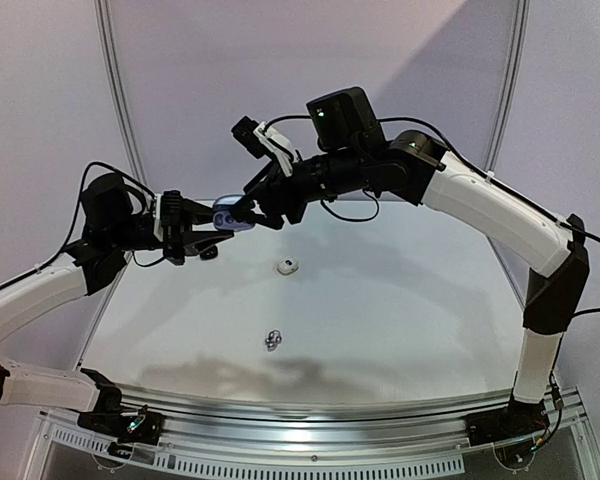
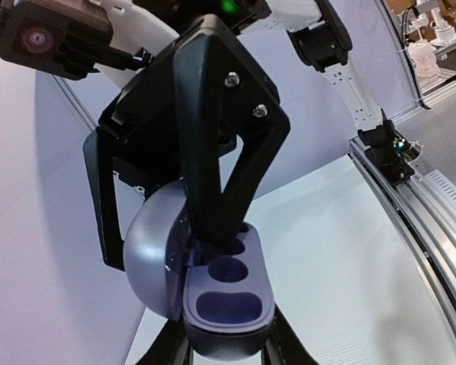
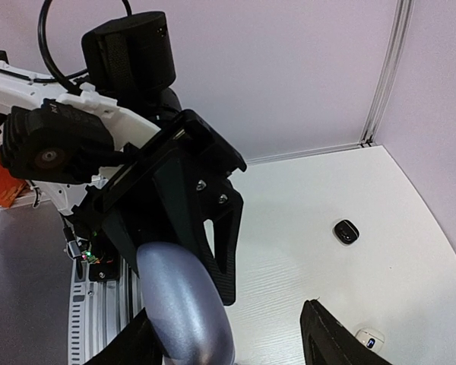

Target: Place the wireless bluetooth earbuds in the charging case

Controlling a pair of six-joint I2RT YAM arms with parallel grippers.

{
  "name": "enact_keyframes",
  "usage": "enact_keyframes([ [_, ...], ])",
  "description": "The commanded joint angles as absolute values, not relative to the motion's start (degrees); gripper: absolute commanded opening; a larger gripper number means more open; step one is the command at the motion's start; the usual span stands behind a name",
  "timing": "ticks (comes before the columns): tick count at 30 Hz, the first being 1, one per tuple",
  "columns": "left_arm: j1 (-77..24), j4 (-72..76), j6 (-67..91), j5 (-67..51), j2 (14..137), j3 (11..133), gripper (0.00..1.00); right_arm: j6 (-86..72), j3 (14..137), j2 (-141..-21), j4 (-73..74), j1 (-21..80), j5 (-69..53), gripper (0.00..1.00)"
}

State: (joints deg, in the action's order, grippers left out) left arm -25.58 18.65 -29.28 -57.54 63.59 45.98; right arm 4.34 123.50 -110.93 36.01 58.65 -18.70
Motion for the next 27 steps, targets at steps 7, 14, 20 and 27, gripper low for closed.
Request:
enact_keyframes([
  [7, -25.89, 19.12, -19.53, -59.26, 63.25, 46.22, 0.00, 2.93, 125.26, -111.92, 34.63, 57.71, -19.31, 0.64],
  [14, -25.76, 21.94, -6.33, -58.94, 63.64, 44.77, 0.00, -0.81, 125.25, -110.95, 30.13, 56.86, -25.07, 0.70],
  [20, -25.59, 22.75, -2.37, -57.66, 63.57, 44.29, 0.00, -7.62, 124.72, -109.29, 23.58, 55.08, -29.58, 0.76],
  [27, -24.61, 22.34, 4.05, -46.23, 61.03, 41.13, 0.00, -18.29, 118.88, -104.94, 21.76, 50.35, -19.76, 0.79],
])
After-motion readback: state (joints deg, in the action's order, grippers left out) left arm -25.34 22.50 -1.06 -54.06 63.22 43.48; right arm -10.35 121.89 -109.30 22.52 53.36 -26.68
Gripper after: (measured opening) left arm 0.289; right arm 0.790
